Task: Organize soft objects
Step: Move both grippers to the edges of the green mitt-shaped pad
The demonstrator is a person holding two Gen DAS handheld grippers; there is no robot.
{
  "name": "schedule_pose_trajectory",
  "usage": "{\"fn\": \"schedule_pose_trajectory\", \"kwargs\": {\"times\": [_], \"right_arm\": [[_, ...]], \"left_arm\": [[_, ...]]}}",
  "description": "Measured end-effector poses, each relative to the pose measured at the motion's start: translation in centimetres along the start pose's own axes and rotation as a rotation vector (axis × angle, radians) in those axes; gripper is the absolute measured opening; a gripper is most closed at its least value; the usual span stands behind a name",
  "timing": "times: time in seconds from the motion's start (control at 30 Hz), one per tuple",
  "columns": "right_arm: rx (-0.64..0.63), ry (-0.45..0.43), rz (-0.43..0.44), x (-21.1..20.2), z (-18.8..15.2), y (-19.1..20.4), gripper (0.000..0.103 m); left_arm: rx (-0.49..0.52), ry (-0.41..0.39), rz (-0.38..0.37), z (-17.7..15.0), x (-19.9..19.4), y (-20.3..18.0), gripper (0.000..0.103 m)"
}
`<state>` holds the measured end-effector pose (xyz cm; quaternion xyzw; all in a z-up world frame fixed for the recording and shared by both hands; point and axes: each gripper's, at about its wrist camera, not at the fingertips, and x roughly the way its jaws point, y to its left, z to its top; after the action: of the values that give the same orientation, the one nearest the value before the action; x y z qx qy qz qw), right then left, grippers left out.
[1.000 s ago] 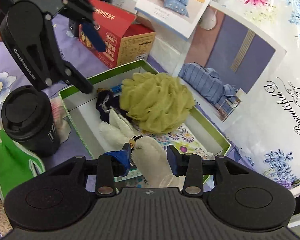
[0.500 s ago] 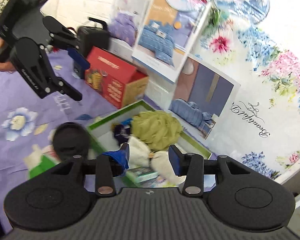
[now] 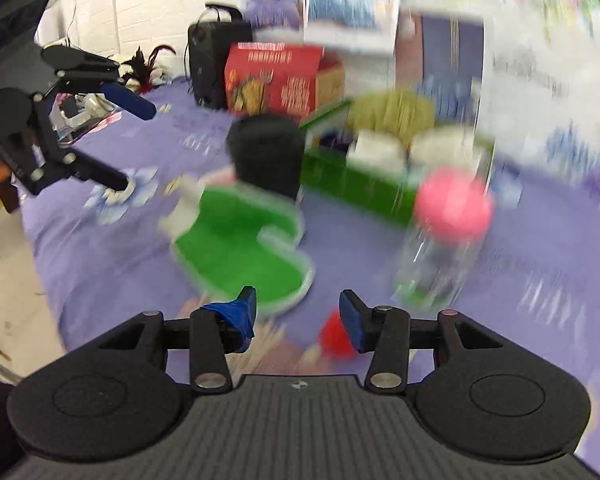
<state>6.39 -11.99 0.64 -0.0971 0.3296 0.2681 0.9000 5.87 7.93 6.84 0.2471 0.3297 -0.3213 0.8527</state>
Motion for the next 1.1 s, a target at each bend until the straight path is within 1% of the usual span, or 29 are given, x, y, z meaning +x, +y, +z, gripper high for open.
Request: {"fn": "schedule_pose_trajectory", "kwargs": {"times": [0.07, 0.13, 0.2, 0.3, 0.4, 0.53, 0.6, 0.73, 0.87, 0.93, 0.97, 1.03, 1.1], "right_arm": [[-0.012, 0.014, 0.011, 0.1, -1.6, 0.5, 0.030], [-0.035, 0.027, 0.020, 0.2, -2.4, 0.8, 0.031], [-0.067, 0.038, 0.036, 0.4, -2.7, 0.8, 0.031], [-0.170, 0.022, 0.060, 0.7, -2.6, 0.8, 0.031], [-0.256, 0.035, 0.127, 1.6, -1.7, 0.1, 0.031], [-0.343, 0.085, 0.206, 3.0, -0.6, -0.2, 0.032], [-0.359, 0.105, 0.246, 3.6, -0.2, -0.4, 0.032], [-0.360, 0.114, 0.275, 4.3, 0.3, -0.6, 0.033], [-0.294, 0.061, 0.272, 4.9, 1.1, -1.0, 0.034], [-0.253, 0.040, 0.211, 5.6, 1.7, -0.9, 0.035], [-0.222, 0.045, 0.188, 6.0, 1.9, -0.9, 0.035], [-0.160, 0.054, 0.166, 6.9, 2.3, -0.9, 0.035], [-0.143, 0.055, 0.157, 7.6, 2.5, -0.7, 0.036]], "left_arm": [[0.023, 0.024, -0.021, -0.9, 1.2, -1.8, 0.093], [0.039, 0.051, -0.055, -1.6, 2.6, -3.3, 0.093], [0.056, 0.076, -0.085, -1.8, 4.1, -4.6, 0.093], [0.101, 0.097, -0.104, -1.4, 6.1, -6.0, 0.093], [0.114, 0.110, -0.150, -0.6, 7.7, -6.3, 0.093], [0.120, 0.124, -0.171, 0.4, 9.2, -6.0, 0.093], [0.118, 0.123, -0.182, 0.5, 9.6, -5.8, 0.093], [0.097, 0.122, -0.158, 0.7, 9.5, -4.9, 0.093], [0.061, 0.123, -0.096, 0.3, 8.6, -3.4, 0.093], [0.051, 0.108, -0.053, -0.1, 7.4, -2.4, 0.093], [0.049, 0.099, -0.023, -0.3, 6.8, -1.8, 0.093], [0.047, 0.087, 0.038, -0.7, 5.5, -0.9, 0.093], [0.046, 0.088, 0.081, -0.9, 4.8, 0.3, 0.093]]}}
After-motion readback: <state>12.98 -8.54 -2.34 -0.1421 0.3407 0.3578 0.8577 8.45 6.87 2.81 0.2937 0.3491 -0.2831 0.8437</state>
